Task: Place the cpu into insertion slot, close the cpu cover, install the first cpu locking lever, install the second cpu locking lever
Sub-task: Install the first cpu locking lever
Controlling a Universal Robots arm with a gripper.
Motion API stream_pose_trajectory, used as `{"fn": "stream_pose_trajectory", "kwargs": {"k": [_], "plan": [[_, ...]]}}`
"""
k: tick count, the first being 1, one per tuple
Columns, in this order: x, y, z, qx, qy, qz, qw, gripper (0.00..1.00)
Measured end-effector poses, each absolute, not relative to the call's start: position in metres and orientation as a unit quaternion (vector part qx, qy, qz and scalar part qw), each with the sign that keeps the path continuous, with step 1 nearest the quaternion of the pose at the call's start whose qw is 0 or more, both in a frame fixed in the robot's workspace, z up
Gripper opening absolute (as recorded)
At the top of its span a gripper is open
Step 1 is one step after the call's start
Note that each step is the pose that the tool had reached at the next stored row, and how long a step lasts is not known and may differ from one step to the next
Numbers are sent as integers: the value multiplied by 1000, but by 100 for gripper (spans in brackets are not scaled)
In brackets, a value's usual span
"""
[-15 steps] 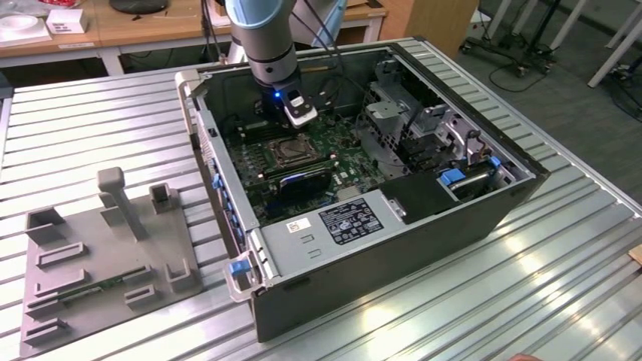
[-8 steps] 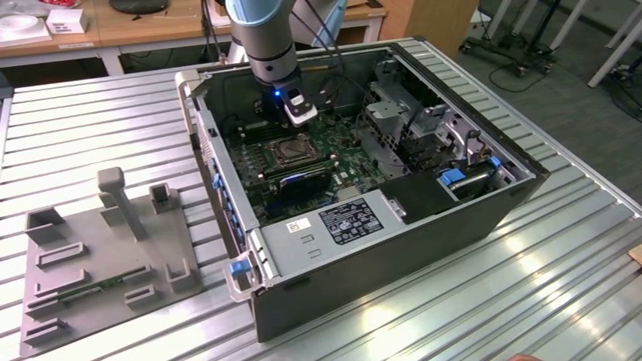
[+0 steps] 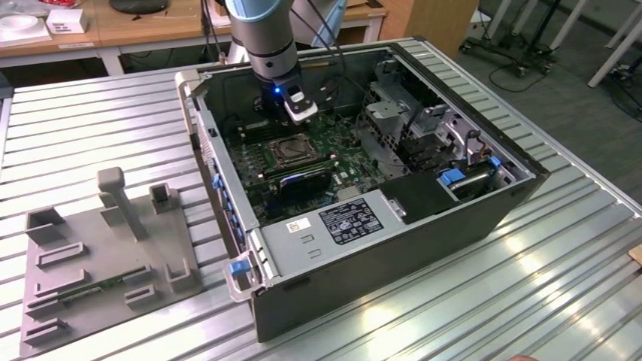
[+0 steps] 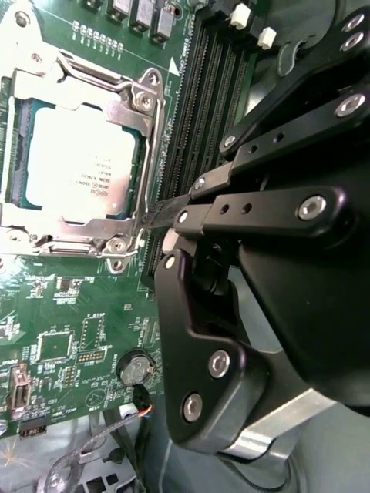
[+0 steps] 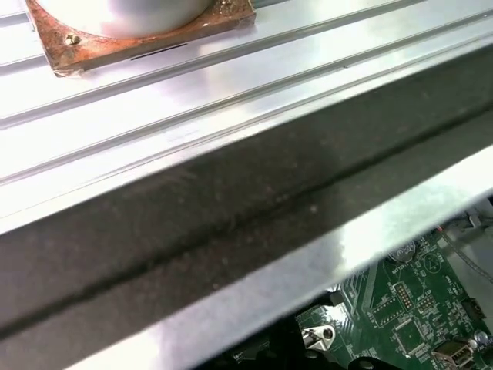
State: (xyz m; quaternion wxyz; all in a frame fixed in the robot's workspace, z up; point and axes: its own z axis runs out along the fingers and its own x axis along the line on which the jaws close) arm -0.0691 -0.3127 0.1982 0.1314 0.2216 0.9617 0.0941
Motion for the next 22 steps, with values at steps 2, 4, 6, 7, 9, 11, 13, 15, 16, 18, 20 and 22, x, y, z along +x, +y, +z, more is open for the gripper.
{"fn": "stream_pose_trajectory", "kwargs": {"k": [2,4,6,7,9,11,13,15,16,18,20,22], "plan": [[-70,-313,198,221,961,95,135,10],[-70,-313,198,220,960,97,143,10],[-70,-314,198,219,959,99,150,10],[-70,-314,198,218,959,99,152,10],[-70,-315,198,218,959,99,153,10],[-71,-315,197,218,959,99,153,10],[-71,-316,196,218,959,99,153,10],[-71,-316,196,218,959,99,153,10],[-71,-316,196,218,959,99,153,10],[-71,-316,195,218,959,99,153,10],[-71,-316,193,218,959,99,153,10],[-71,-316,191,218,959,99,153,10]]}}
